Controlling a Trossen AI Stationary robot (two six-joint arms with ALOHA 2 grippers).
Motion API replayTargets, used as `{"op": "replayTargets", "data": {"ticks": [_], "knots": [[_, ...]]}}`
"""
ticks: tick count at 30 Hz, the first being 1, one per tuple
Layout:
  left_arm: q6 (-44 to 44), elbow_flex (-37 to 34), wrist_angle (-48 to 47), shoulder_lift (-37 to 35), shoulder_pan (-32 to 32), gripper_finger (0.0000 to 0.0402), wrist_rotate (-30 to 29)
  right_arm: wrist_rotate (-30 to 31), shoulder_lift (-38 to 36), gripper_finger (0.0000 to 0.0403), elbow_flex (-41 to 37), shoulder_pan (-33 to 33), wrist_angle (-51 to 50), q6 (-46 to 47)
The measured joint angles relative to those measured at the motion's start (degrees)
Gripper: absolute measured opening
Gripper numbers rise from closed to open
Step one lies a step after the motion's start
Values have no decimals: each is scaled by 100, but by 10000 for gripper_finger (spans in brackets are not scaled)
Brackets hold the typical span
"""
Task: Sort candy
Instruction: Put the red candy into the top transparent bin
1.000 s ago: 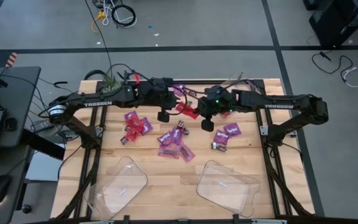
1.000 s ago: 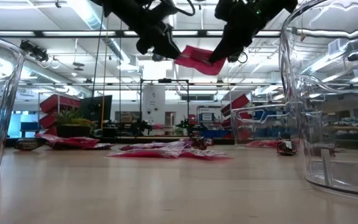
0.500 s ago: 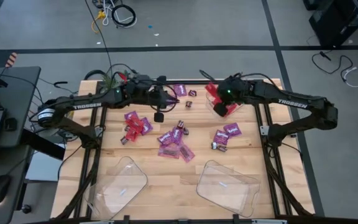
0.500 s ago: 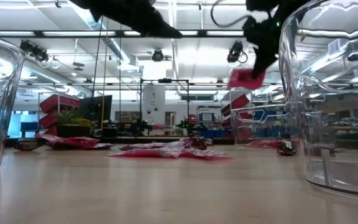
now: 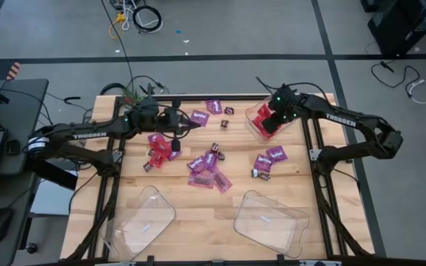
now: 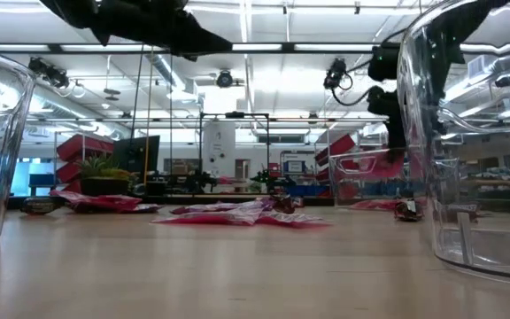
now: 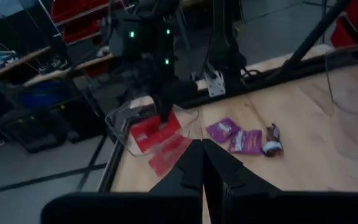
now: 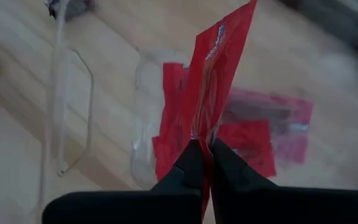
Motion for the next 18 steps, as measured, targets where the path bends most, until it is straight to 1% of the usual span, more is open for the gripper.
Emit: {"op": "replayTargets", "data": {"ticks": [5,9,14,16,18], "knots": [[-49,6,-523,-14,-35,1,-4,-224,68,4,-185,-373,36,-44],[-45,6,-886,21,-94,1,-5,-429,266,4,-319,-624,124,-59],[-47,6,-1081,23,-190,1,-73,-365,599,9,-324,-791,179,-62],[-58,6,-1185,23,-223,1,-81,-181,616,21,-273,-789,205,-120],[-58,6,-1283,23,-232,1,-145,15,590,43,-154,-744,166,-198]]}}
